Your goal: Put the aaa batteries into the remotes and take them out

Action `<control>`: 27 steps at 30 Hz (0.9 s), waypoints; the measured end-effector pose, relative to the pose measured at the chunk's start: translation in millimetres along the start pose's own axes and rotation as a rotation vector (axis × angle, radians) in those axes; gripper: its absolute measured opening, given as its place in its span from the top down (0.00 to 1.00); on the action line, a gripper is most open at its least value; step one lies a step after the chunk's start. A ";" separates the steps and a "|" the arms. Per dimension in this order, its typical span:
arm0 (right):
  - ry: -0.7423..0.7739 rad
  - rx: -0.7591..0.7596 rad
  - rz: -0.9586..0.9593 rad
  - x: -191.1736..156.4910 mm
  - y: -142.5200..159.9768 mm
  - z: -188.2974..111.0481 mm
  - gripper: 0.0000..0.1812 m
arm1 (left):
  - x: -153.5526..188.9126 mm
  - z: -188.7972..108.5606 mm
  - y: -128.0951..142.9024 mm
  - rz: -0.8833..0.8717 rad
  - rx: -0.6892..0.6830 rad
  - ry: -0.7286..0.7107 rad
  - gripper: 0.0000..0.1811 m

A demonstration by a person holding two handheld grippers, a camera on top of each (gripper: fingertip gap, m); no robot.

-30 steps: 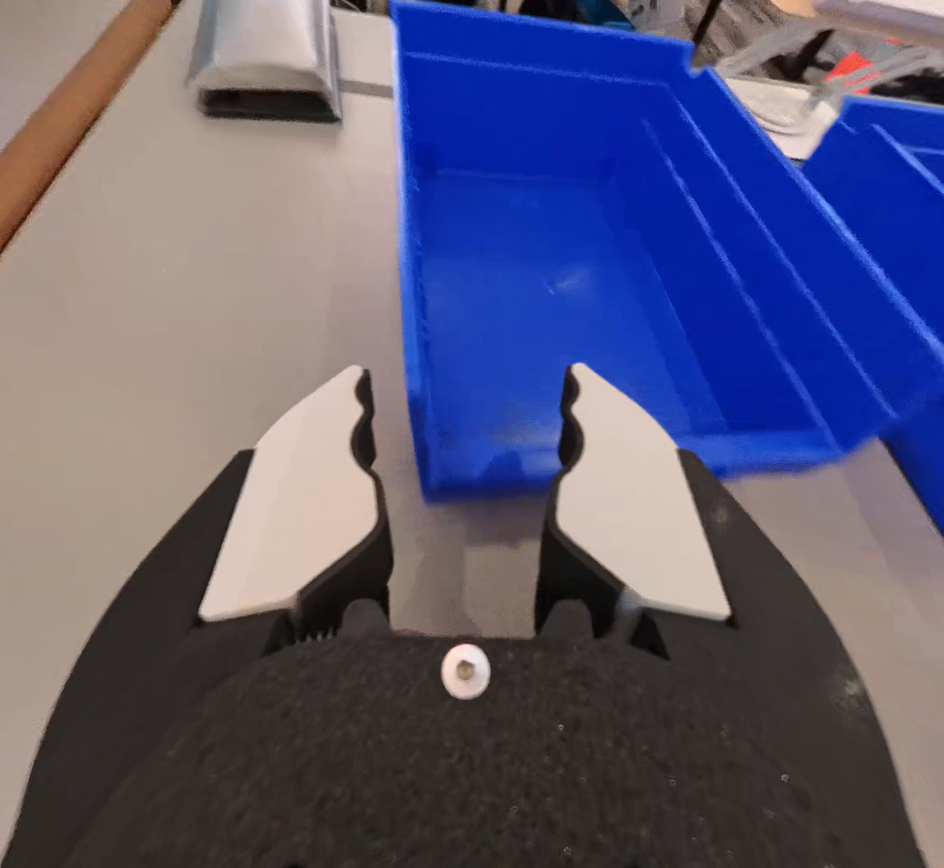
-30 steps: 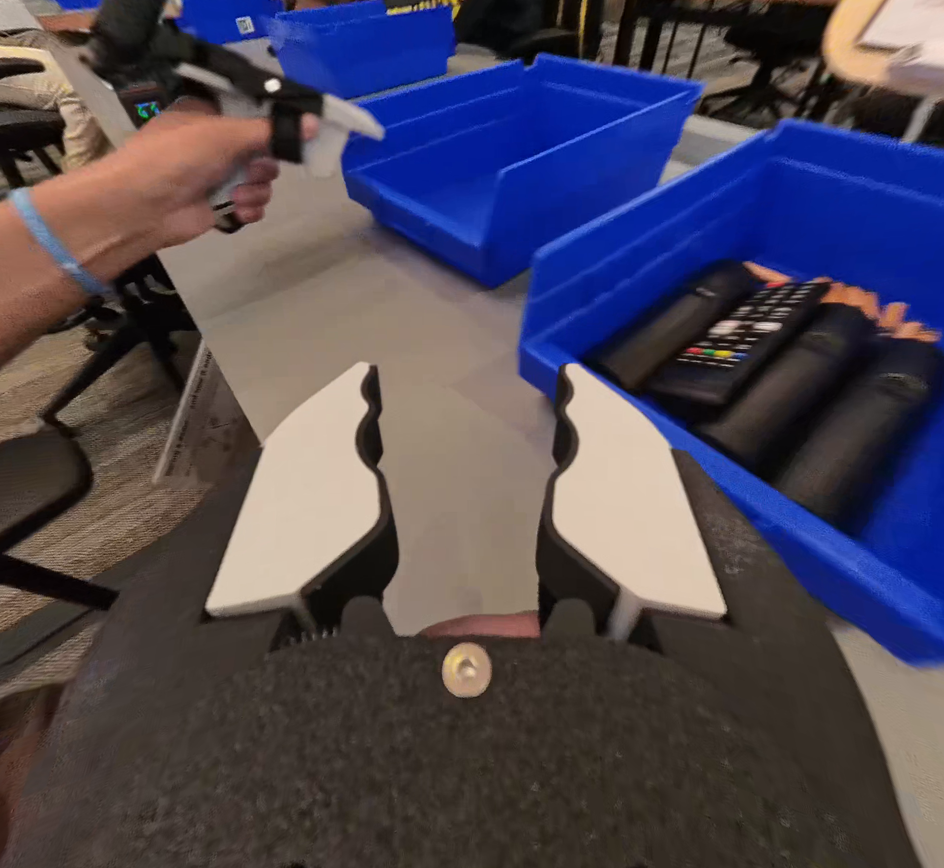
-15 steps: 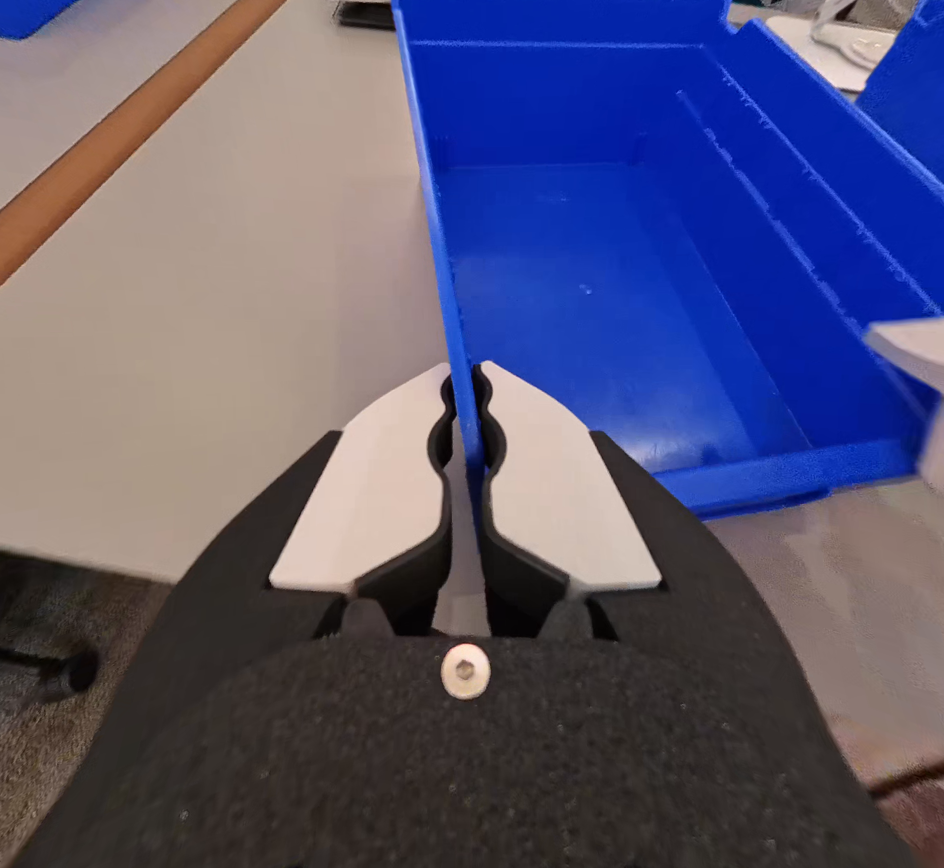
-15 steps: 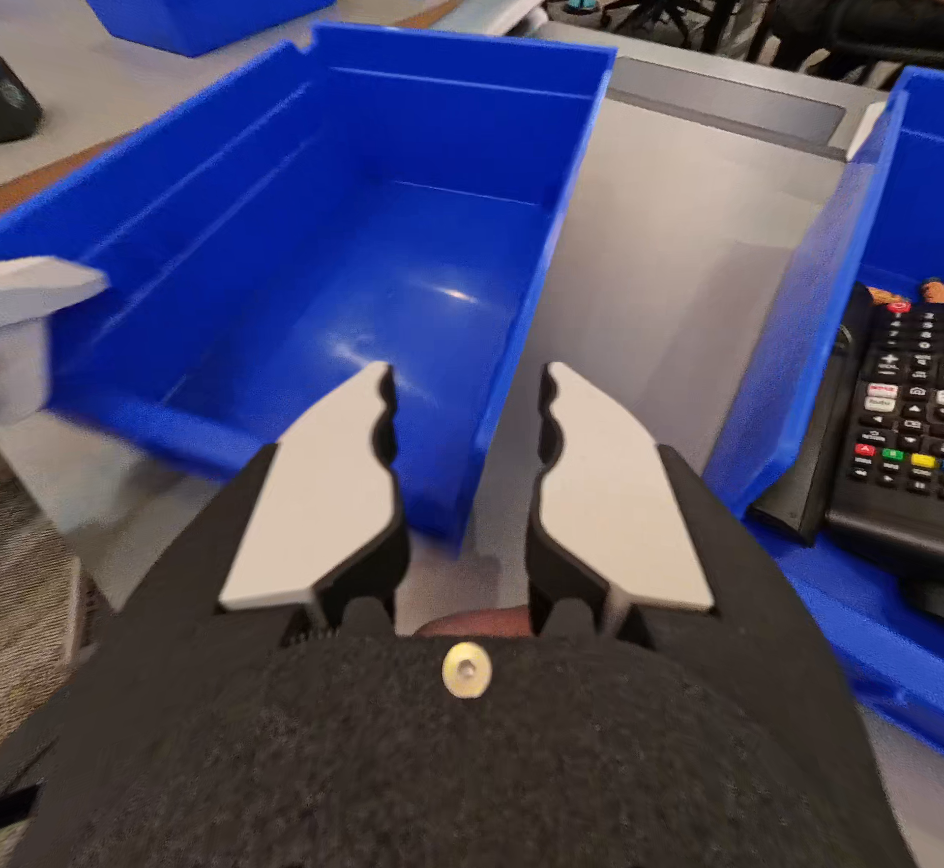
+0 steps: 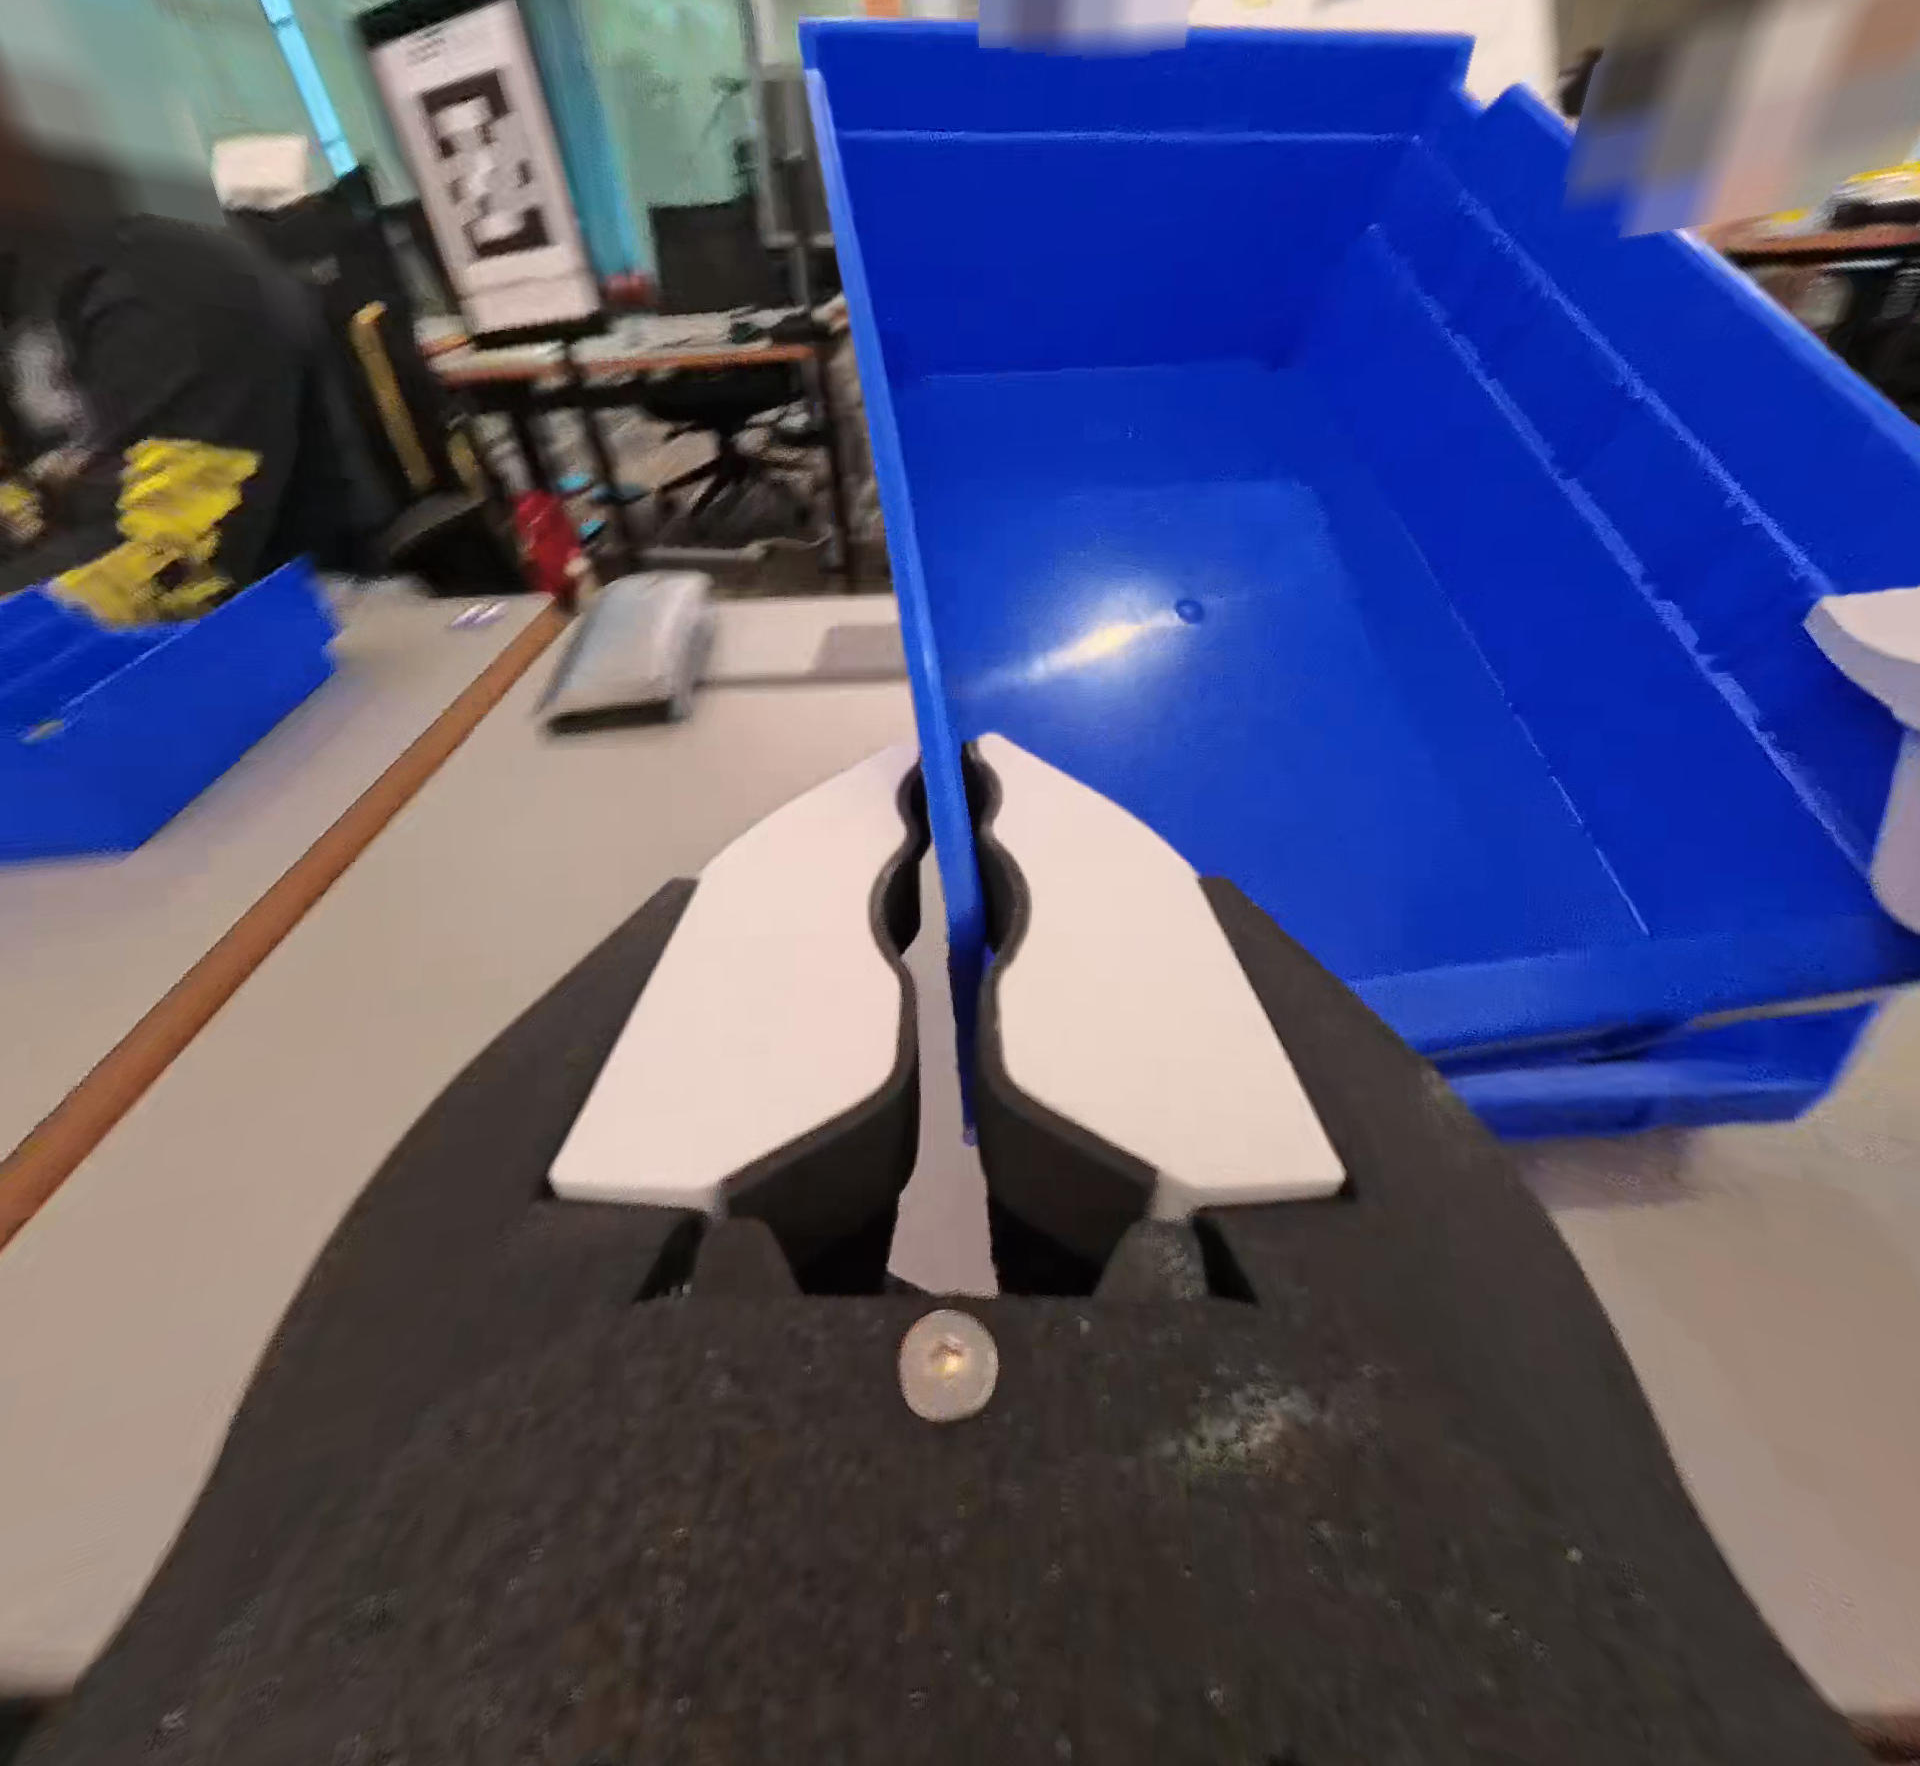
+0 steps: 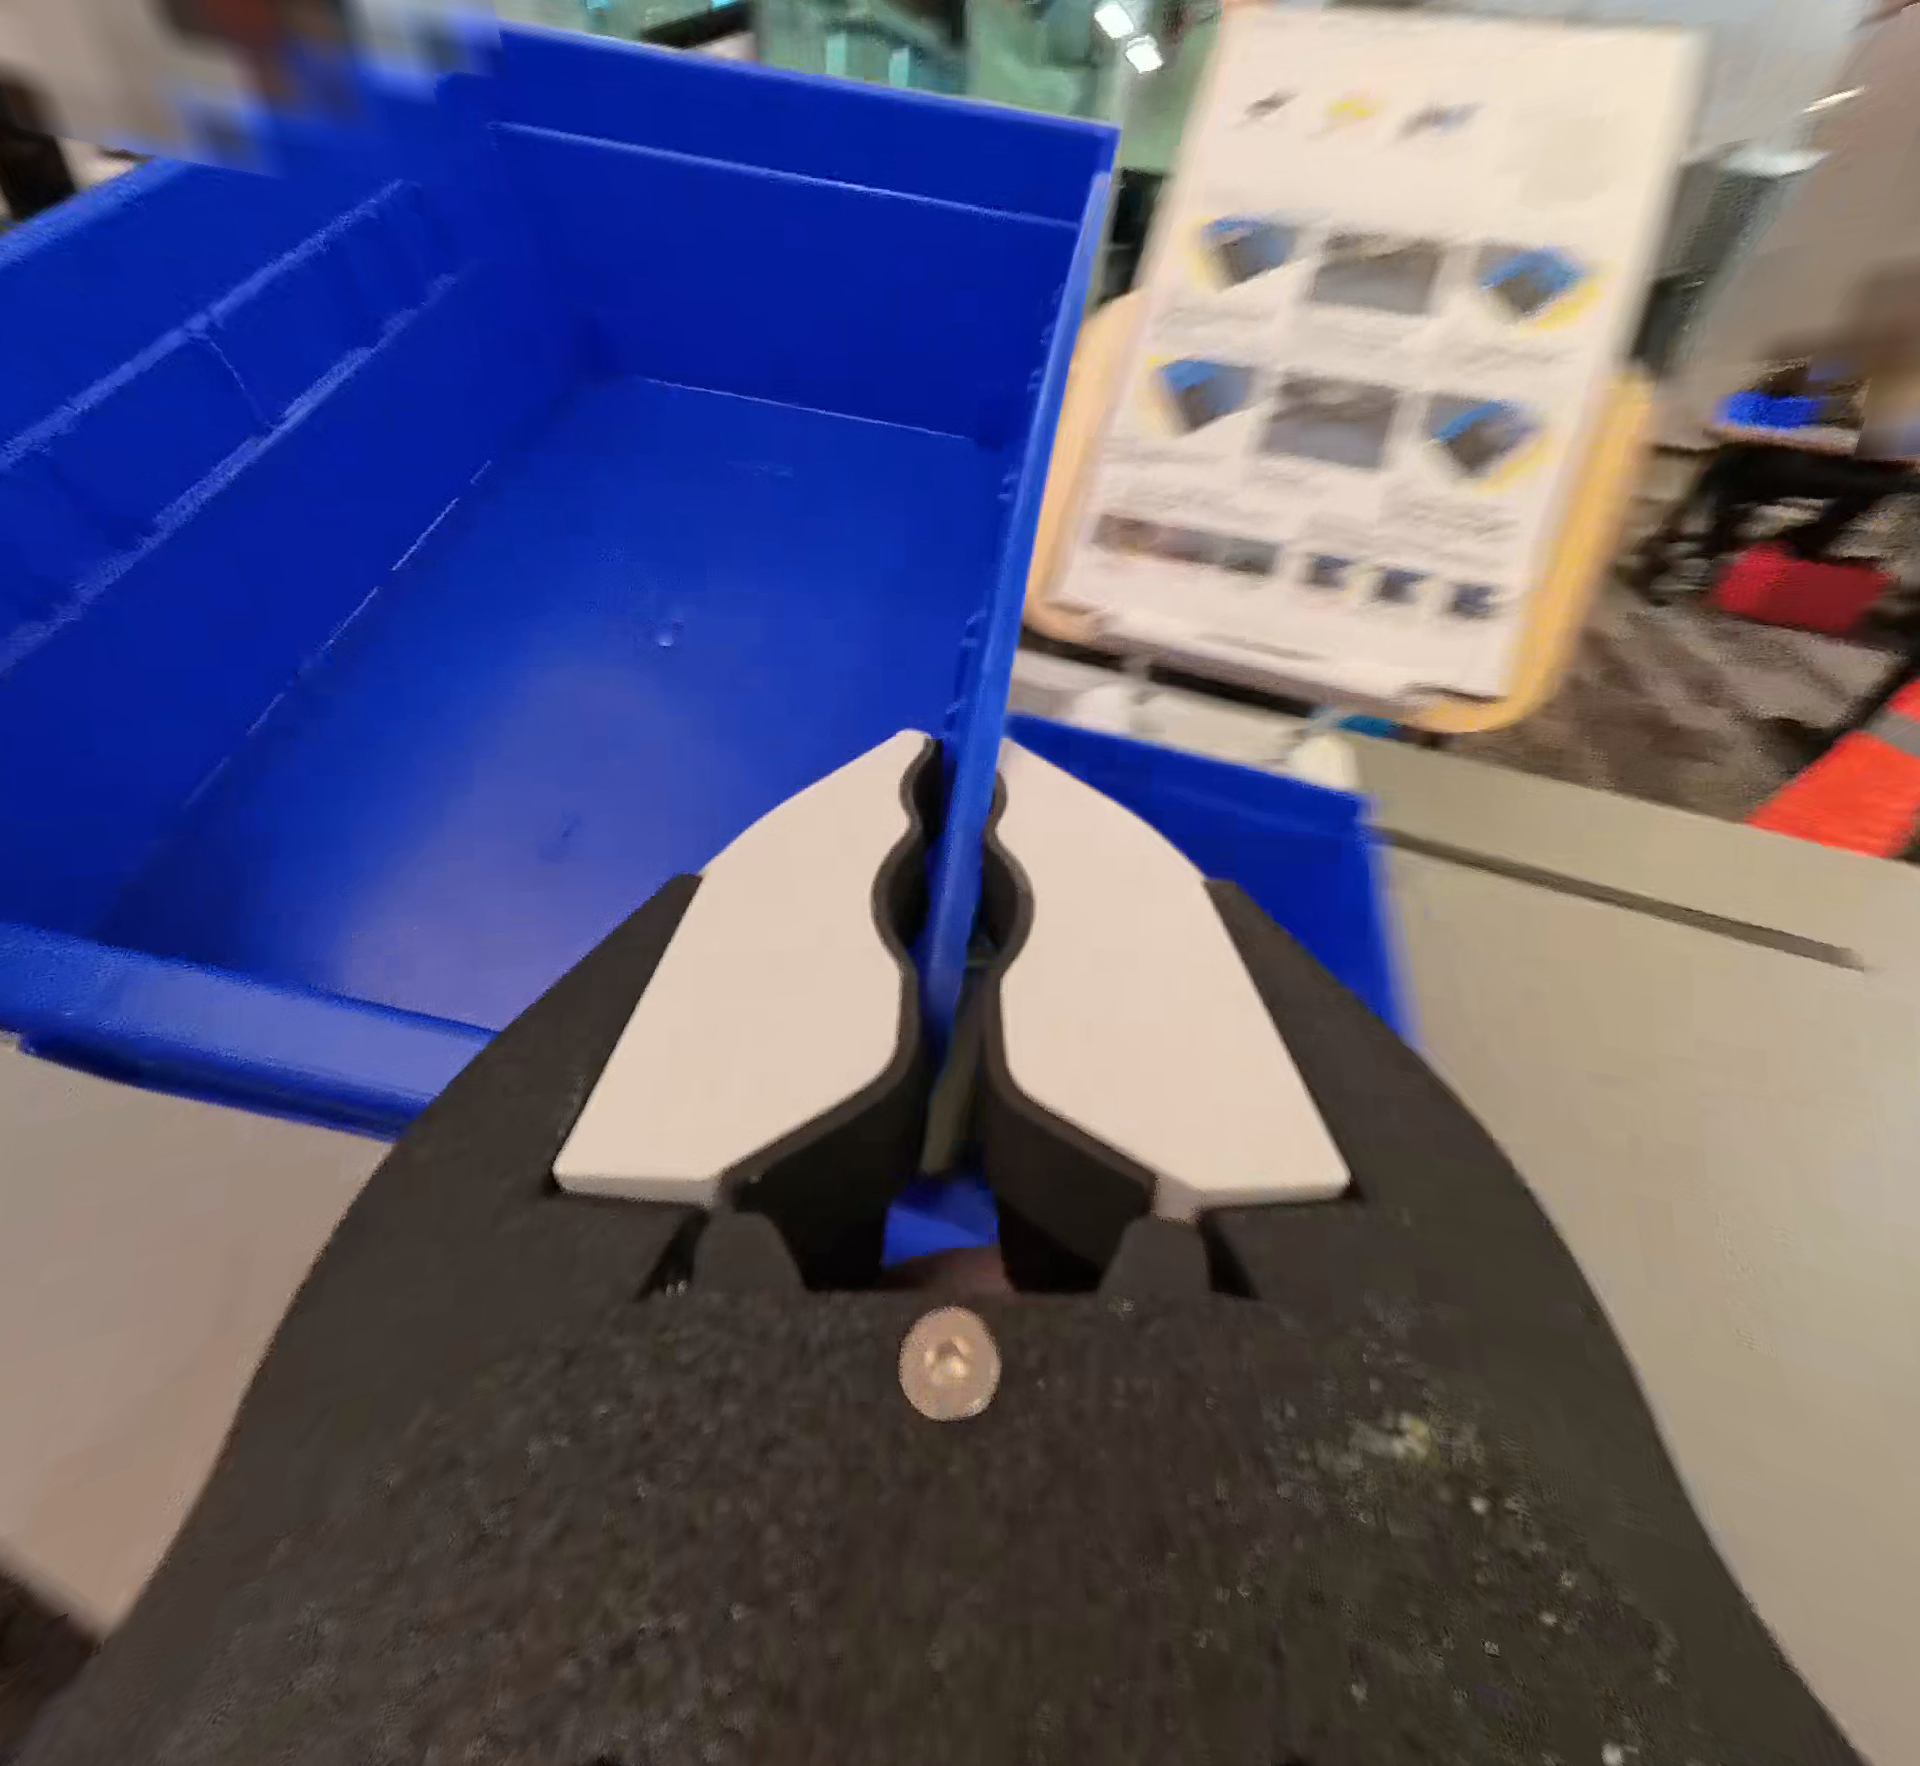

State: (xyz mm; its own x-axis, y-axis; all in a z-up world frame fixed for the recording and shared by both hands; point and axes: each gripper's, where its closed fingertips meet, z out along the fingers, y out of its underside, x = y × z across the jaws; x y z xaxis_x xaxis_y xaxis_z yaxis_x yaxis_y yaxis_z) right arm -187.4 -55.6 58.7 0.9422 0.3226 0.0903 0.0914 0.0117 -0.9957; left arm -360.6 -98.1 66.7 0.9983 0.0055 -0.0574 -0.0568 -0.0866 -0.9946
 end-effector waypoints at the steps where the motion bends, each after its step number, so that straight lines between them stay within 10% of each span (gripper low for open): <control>1: 0.058 0.006 0.004 38.1 -7.3 -5.1 0.98 | 35.0 15.3 -13.3 0.023 0.009 0.051 0.98; 6: 0.300 -0.138 0.024 239.1 17.3 -43.1 0.98 | 235.7 88.3 -24.2 0.083 -0.090 0.293 0.98; 12: 0.404 -0.301 0.196 422.7 134.8 -83.5 0.98 | 430.9 126.4 63.4 0.094 -0.238 0.375 0.98; 27: 0.361 -0.359 0.280 497.9 229.8 -96.5 0.92 | 524.3 111.2 160.0 0.061 -0.421 0.552 0.78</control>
State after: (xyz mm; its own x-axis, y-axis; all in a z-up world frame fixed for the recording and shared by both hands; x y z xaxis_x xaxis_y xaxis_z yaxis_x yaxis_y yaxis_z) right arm 333.9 16.4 -123.4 0.9908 -0.0763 -0.1121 -0.1325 -0.3695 -0.9198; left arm 152.6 1.6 -132.2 0.8591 -0.5093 0.0509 -0.2153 -0.4498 -0.8668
